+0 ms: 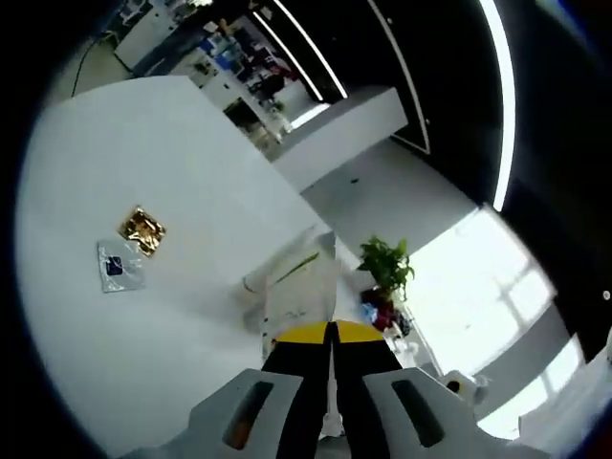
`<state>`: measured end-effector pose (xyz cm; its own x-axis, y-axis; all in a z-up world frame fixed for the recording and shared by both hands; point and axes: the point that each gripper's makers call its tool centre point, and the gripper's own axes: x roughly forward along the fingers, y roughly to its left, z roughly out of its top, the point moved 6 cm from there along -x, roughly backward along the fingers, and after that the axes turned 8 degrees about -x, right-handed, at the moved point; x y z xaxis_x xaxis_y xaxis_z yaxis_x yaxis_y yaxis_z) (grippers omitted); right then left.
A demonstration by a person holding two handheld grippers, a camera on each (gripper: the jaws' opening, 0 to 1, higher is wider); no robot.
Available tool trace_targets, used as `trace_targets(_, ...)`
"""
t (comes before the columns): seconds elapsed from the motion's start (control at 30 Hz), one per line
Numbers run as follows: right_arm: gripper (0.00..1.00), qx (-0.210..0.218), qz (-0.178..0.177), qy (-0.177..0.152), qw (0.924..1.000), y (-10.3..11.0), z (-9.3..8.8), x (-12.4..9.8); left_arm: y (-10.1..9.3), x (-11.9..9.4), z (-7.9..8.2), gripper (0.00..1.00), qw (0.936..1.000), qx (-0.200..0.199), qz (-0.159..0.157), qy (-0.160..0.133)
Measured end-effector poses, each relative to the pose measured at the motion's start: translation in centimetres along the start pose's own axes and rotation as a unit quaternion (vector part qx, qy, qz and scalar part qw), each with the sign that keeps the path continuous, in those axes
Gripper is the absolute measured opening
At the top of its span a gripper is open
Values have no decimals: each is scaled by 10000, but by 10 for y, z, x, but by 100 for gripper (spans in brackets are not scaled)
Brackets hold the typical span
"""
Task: Arrange the skincare products in the storage area until every visible bottle or jar stands upright without overlapping.
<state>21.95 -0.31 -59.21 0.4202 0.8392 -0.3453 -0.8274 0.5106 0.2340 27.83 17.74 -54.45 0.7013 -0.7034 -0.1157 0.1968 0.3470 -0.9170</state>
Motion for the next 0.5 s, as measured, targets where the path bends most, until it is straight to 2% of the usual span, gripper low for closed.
trace_targets(0.13,77,421,389,-237,9981,5,1,8,-18,-3,-11,0,9993,114,-247,263)
trace_targets(0.2,75,534,597,-192,9966,8,-2,12,-28,-4,-16,0,9982,83,-447,389)
trace_targets(0.3,74,742,814,-282,9935,12,-3,18,-43,-6,-19,0,9961,-42,-767,425)
trace_targets(0.33,74,858,889,-357,9917,13,-2,19,-45,-7,-19,0,9961,-57,-782,415)
trace_targets(0.4,74,1148,1035,-622,9860,13,1,21,-53,-8,-22,0,9947,93,-885,522)
trace_targets(0.47,74,1560,1165,-958,9762,11,5,23,-60,-8,-26,0,9931,90,-985,626)
trace_targets(0.5,73,1810,1300,-1132,9683,10,9,24,-61,-8,-28,0,9924,68,-1039,659)
